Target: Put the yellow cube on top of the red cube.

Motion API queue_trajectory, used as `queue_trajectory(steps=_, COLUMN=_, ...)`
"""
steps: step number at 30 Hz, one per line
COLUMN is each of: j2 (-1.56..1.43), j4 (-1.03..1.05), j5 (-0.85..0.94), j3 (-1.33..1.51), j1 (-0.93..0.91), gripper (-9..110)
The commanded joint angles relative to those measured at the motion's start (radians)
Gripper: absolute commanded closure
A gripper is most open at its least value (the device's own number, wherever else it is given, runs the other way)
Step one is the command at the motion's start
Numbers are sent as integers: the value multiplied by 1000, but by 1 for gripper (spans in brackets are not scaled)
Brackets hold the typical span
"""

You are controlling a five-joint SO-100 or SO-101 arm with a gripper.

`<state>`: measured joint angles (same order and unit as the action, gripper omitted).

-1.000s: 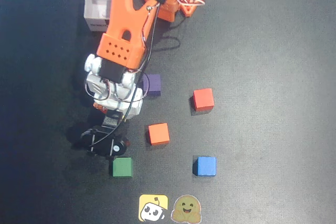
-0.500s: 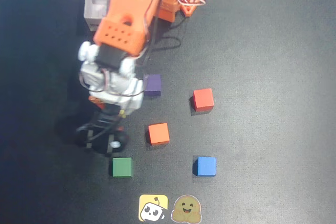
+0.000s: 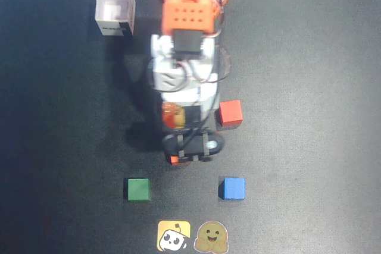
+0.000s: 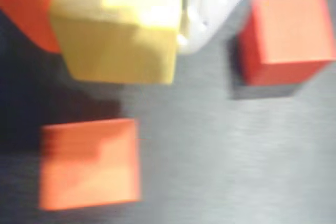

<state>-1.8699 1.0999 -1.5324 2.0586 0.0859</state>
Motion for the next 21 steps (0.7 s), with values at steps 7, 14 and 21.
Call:
queue_trajectory(steps=7, j2=-143, j4=-75, j5=-100, j3=100, j1=161, gripper=96)
queue_trajectory(steps=14, j2=-178, j4=-135, j5=-166, j3=175, j1=259, gripper=96)
queue_trajectory(steps=21, j2=-198, j4=-209, j5=-181, j3=244, j1=293, gripper=96)
